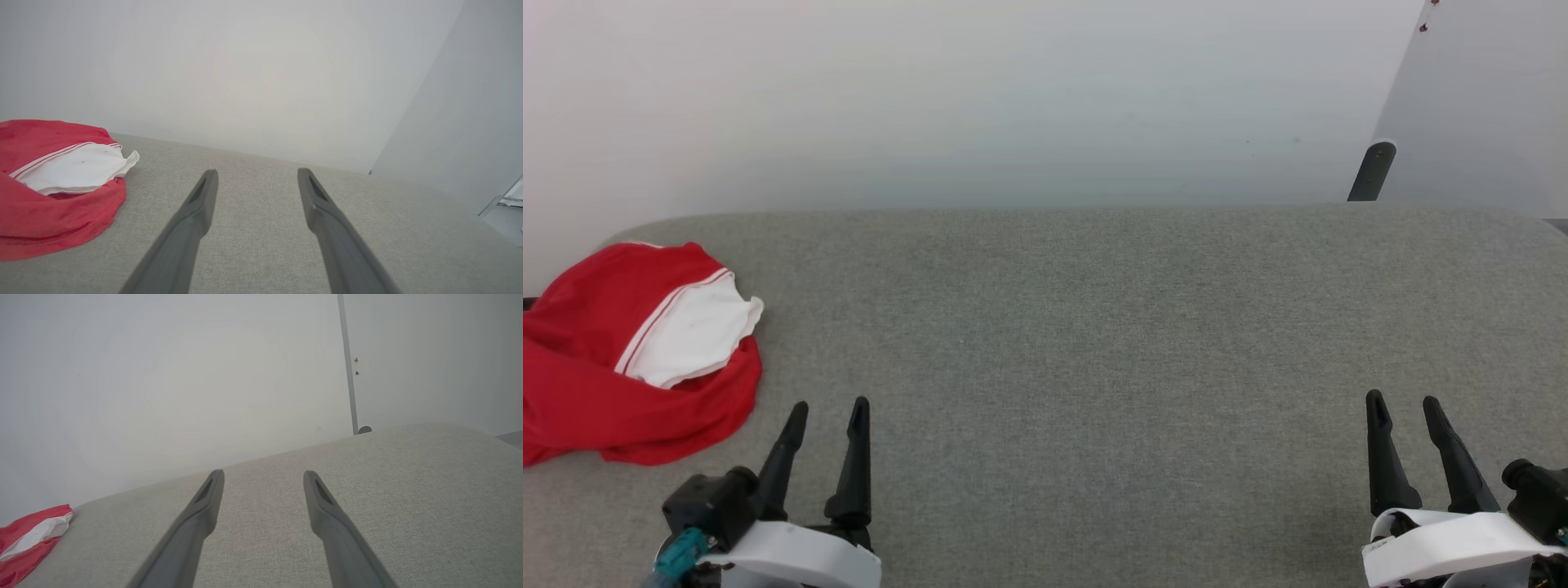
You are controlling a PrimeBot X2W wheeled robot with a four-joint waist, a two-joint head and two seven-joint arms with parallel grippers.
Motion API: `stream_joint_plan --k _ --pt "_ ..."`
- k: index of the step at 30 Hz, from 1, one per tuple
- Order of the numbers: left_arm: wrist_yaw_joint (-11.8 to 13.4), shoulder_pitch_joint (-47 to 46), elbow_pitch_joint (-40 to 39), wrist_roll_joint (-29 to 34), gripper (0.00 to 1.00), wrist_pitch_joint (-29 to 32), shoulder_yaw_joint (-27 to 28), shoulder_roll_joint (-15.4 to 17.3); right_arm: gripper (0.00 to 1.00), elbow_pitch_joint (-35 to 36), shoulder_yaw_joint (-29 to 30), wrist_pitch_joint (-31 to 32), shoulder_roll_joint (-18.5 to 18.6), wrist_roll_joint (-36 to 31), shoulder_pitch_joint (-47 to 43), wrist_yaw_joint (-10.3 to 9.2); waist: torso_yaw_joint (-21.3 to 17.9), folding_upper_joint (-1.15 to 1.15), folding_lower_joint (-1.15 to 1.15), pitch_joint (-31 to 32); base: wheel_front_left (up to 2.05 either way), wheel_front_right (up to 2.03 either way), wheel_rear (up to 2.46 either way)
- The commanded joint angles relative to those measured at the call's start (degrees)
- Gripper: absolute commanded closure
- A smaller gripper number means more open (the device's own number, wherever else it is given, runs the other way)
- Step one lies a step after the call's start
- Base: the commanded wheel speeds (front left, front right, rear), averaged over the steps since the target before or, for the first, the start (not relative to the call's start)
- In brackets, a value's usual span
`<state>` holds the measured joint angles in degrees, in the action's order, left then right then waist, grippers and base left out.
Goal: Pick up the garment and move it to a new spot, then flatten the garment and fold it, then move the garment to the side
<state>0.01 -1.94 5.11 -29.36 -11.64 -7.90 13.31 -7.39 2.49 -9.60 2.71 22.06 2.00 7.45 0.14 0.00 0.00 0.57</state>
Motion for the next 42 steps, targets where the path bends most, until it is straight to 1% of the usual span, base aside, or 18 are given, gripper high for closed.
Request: stream_joint_plan --k 1,13,30,37,42 --pt "-0.26 0.12 -0.64 1.77 0.00 -0.46 0.15 0.11 0.00 0.67 0.10 -0.55 0.23 -1.64 -0.32 0.04 0.00 0.00 0.00 0.01 0.00 0.00 0.00" --pt "-0.57 0.91 -1.75 7.90 0.00 -1.80 0.54 0.00 0.00 1.54 0.22 -1.79 0.24 -6.87 -0.88 0.05 0.02 0.00 0.00 0.31 0.00 0.00 0.00" --pt "-1.07 2.11 -2.71 14.22 0.00 -3.56 0.21 0.36 0.00 2.91 0.50 -3.24 0.24 -15.25 -1.68 0.05 0.35 0.00 0.00 1.24 0.00 0.00 0.00" --pt "-1.00 2.12 -1.87 13.23 0.00 -3.37 0.59 0.37 0.00 3.15 0.88 -2.88 0.23 -15.59 -2.74 0.05 1.65 0.00 0.00 1.98 0.00 0.00 0.00" --pt "-0.37 1.81 -1.23 12.36 0.00 -2.63 1.34 0.67 0.00 3.31 0.19 -2.59 0.23 -15.51 -3.33 0.05 4.29 0.00 0.00 2.99 0.00 0.00 0.00"
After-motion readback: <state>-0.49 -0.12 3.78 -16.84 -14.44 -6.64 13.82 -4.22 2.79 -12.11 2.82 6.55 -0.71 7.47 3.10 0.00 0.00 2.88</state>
